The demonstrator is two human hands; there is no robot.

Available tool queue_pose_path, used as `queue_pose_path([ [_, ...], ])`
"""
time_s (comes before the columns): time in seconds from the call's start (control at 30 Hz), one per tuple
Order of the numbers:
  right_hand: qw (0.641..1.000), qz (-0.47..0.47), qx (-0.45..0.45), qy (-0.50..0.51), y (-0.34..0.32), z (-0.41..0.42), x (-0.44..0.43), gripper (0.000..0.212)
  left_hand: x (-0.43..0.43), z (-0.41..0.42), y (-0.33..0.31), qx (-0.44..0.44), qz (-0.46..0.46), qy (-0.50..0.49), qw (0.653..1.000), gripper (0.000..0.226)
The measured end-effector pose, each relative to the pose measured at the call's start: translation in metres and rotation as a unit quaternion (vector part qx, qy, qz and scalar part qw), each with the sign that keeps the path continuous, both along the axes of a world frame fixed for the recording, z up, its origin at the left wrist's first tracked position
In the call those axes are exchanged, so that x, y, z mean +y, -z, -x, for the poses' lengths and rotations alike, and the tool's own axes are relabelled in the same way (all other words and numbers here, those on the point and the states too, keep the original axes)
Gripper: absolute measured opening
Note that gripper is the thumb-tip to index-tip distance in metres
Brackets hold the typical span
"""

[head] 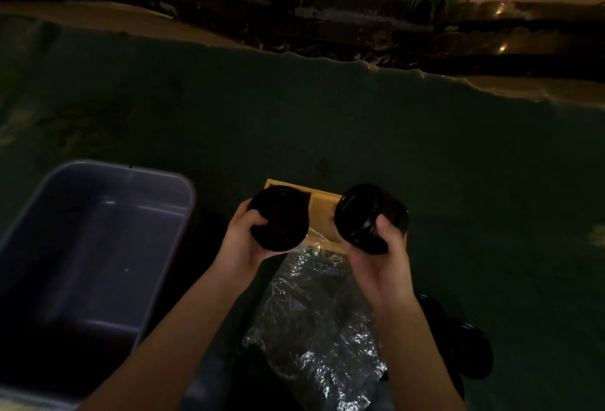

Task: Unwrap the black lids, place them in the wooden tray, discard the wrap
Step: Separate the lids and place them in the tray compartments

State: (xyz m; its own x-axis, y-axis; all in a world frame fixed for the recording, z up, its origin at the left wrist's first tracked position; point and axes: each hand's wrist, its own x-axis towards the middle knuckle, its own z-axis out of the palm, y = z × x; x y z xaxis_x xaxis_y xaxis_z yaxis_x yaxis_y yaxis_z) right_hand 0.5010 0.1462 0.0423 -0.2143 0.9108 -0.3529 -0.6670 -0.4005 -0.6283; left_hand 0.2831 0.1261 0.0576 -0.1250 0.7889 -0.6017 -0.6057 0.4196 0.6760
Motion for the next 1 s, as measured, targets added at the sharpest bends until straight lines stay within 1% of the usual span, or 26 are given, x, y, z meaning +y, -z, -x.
queue_pose_path([
  [0.03,0.997,0.006,-0.074,-0.002,0.001,-0.001,0.01,0.058,-0.001,0.004,0.003,-0.017,-0.004,-0.011,1.0,0.062],
  [0.07,0.978,0.005,-0.206,-0.02,0.005,-0.002,0.021,0.073,-0.002,0.008,0.007,-0.023,-0.008,-0.02,0.999,0.062],
  [0.1,0.924,-0.007,-0.379,-0.049,0.012,-0.001,0.032,0.088,-0.004,0.012,0.01,-0.023,-0.012,-0.026,0.999,0.062],
  [0.13,0.841,-0.039,-0.533,-0.087,0.02,0.0,0.042,0.099,-0.005,0.015,0.013,-0.02,-0.017,-0.029,0.999,0.062],
  [0.17,0.757,-0.082,-0.635,-0.13,0.03,0.003,0.052,0.106,-0.006,0.018,0.015,-0.016,-0.02,-0.032,0.999,0.061],
  [0.2,0.696,-0.114,-0.688,-0.171,0.039,0.008,0.059,0.113,-0.007,0.021,0.016,-0.012,-0.021,-0.034,0.999,0.061],
  [0.23,0.666,-0.133,-0.704,-0.209,0.047,0.013,0.065,0.118,-0.007,0.022,0.017,-0.006,-0.019,-0.036,0.999,0.06],
  [0.27,0.647,-0.151,-0.708,-0.24,0.056,0.018,0.07,0.121,-0.007,0.024,0.018,-0.002,-0.017,-0.038,0.999,0.06],
  [0.3,0.62,-0.173,-0.717,-0.267,0.065,0.022,0.075,0.124,-0.008,0.025,0.018,0.001,-0.014,-0.041,0.999,0.06],
  [0.37,0.537,-0.216,-0.758,-0.301,0.08,0.028,0.082,0.127,-0.008,0.026,0.02,0.002,-0.012,-0.046,0.999,0.06],
  [0.4,0.501,-0.228,-0.776,-0.31,0.084,0.03,0.083,0.127,-0.007,0.026,0.02,0.003,-0.013,-0.046,0.999,0.059],
  [0.43,0.479,-0.232,-0.786,-0.312,0.087,0.032,0.084,0.128,-0.006,0.027,0.02,0.005,-0.014,-0.046,0.999,0.058],
  [0.5,0.466,-0.242,-0.794,-0.305,0.091,0.033,0.082,0.126,-0.005,0.028,0.021,0.011,-0.018,-0.042,0.999,0.057],
  [0.6,0.464,-0.233,-0.795,-0.313,0.094,0.031,0.08,0.126,-0.004,0.027,0.019,0.022,-0.016,-0.03,0.999,0.058],
  [0.7,0.45,-0.227,-0.801,-0.323,0.097,0.03,0.077,0.133,-0.004,0.024,0.016,0.034,-0.008,-0.025,0.999,0.059],
  [0.77,0.45,-0.229,-0.802,-0.32,0.098,0.03,0.073,0.14,-0.005,0.023,0.014,0.036,-0.006,-0.02,0.999,0.058],
  [0.83,0.456,-0.224,-0.798,-0.324,0.096,0.03,0.071,0.143,-0.005,0.021,0.012,0.044,-0.007,-0.015,0.999,0.054],
  [0.9,0.479,-0.217,-0.788,-0.32,0.088,0.027,0.069,0.141,-0.005,0.019,0.011,0.057,-0.011,-0.01,0.998,0.05],
  [0.93,0.504,-0.215,-0.777,-0.309,0.081,0.023,0.068,0.138,-0.004,0.017,0.01,0.065,-0.013,-0.007,0.998,0.05],
  [0.97,0.543,-0.216,-0.757,-0.292,0.073,0.018,0.065,0.132,-0.003,0.015,0.009,0.076,-0.013,-0.002,0.997,0.05],
  [1.0,0.593,-0.219,-0.727,-0.268,0.063,0.012,0.061,0.123,-0.002,0.013,0.008,0.089,-0.014,0.004,0.996,0.051],
])
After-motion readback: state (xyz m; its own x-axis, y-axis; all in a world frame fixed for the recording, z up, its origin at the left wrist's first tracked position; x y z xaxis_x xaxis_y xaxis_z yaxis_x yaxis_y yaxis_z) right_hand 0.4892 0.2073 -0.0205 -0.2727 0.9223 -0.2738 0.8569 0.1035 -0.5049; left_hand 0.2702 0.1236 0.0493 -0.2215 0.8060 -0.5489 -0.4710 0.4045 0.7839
